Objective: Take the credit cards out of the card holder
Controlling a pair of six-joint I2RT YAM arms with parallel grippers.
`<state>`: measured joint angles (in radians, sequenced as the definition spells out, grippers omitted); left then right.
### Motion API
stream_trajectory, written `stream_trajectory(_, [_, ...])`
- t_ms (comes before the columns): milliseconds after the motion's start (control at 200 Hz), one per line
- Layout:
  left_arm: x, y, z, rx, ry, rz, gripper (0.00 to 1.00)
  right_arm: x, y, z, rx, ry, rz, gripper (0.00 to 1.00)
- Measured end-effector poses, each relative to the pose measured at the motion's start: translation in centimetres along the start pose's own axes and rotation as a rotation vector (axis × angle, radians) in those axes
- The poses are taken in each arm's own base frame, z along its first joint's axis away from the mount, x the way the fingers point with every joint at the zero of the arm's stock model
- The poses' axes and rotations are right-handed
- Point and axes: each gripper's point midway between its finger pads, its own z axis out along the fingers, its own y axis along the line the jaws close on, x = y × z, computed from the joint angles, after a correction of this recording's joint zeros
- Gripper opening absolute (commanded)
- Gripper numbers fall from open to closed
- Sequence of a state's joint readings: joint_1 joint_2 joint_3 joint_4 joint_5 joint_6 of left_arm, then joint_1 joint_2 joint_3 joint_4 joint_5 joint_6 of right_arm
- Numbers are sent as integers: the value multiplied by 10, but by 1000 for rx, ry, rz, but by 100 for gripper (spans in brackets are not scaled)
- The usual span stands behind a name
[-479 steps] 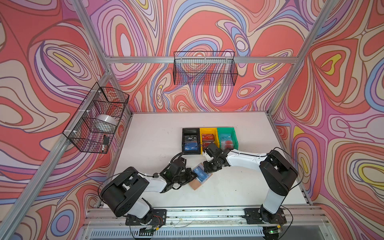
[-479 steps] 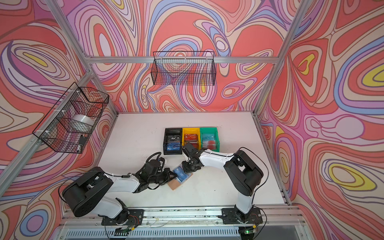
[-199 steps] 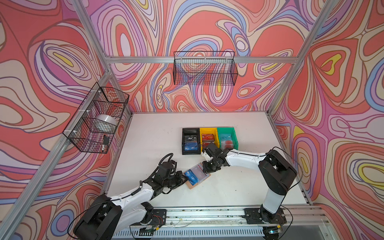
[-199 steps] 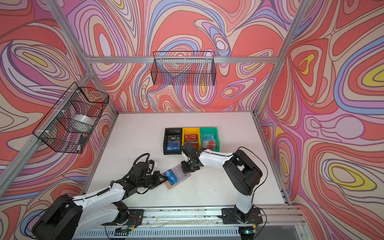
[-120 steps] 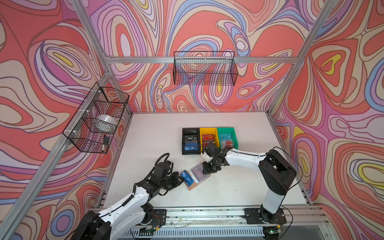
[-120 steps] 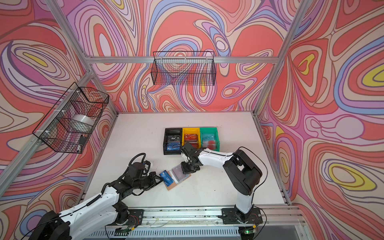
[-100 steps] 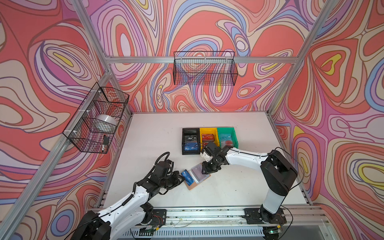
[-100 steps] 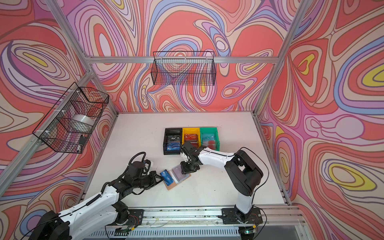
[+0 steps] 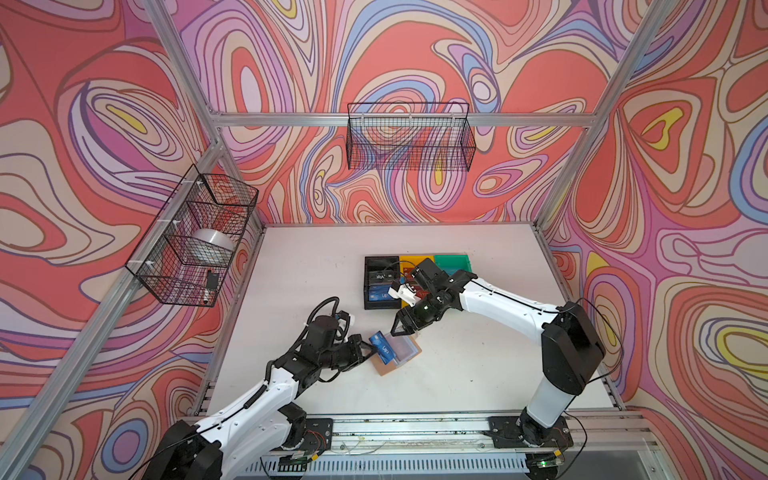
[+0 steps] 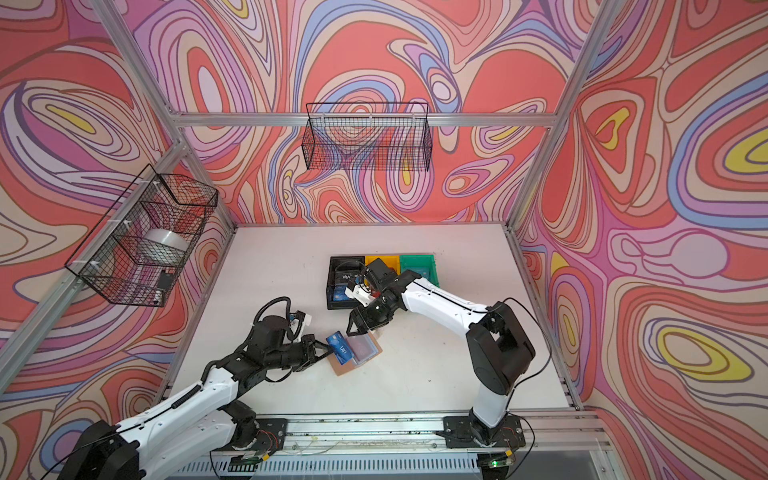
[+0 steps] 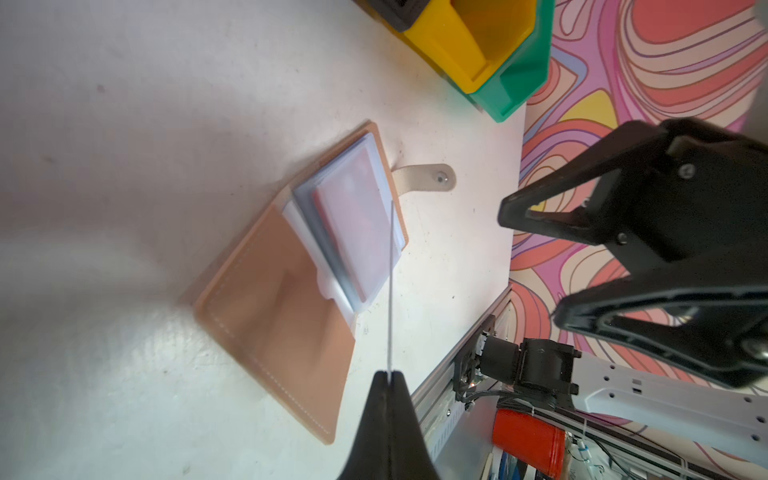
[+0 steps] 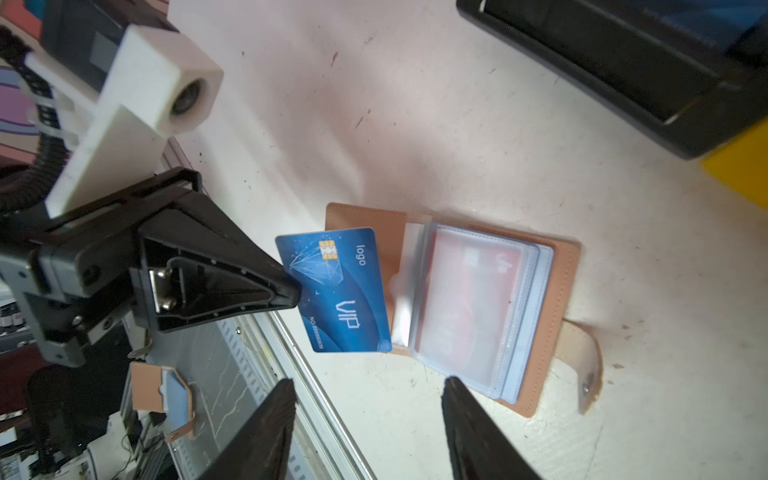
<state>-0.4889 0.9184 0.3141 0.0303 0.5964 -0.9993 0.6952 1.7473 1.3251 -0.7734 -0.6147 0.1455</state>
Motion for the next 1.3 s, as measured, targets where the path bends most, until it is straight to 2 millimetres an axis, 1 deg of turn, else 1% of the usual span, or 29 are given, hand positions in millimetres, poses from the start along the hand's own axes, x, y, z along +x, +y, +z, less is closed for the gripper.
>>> stream_trajectory(85, [-5,-11,-1,51,-15,3,0,3,1,0,-36,18,-9,60])
stream_trajectory(215, [-8,-22,-1,116,-25,3,0,10,1,10,-81,62,-15,56])
stream_trajectory(351, [-10,-26,4,153,-15,-11,0,14,0,17,-113,91,-10,55])
stream_trajectory(536, [-9,-27,7,185,-8,-21,0,13,4,16,-156,89,-20,54])
stream_trajectory(726, [-10,-30,6,201,-14,-13,0,13,6,21,-205,98,-12,48])
stream_trajectory(856, [-8,-28,7,200,-13,-16,0,13,6,28,-244,111,-1,41])
stream_trajectory(947, [-8,-27,7,198,-12,-18,0,13,7,29,-257,113,1,36])
stream_trajectory(1077, [-8,-22,10,183,-9,-30,0,13,5,27,-262,110,2,21])
stream_trajectory(1212, [-6,-12,13,152,1,-48,0,13,5,25,-271,111,2,0])
stream_trajectory(1237, [-5,-10,14,145,3,-51,0,13,7,25,-278,112,1,0])
stream_trajectory(1262, [-5,-9,15,141,5,-53,3,13,8,24,-279,114,-1,0])
stream_trajectory(1302, [-5,-8,15,140,7,-54,11,14,9,23,-277,118,-6,0])
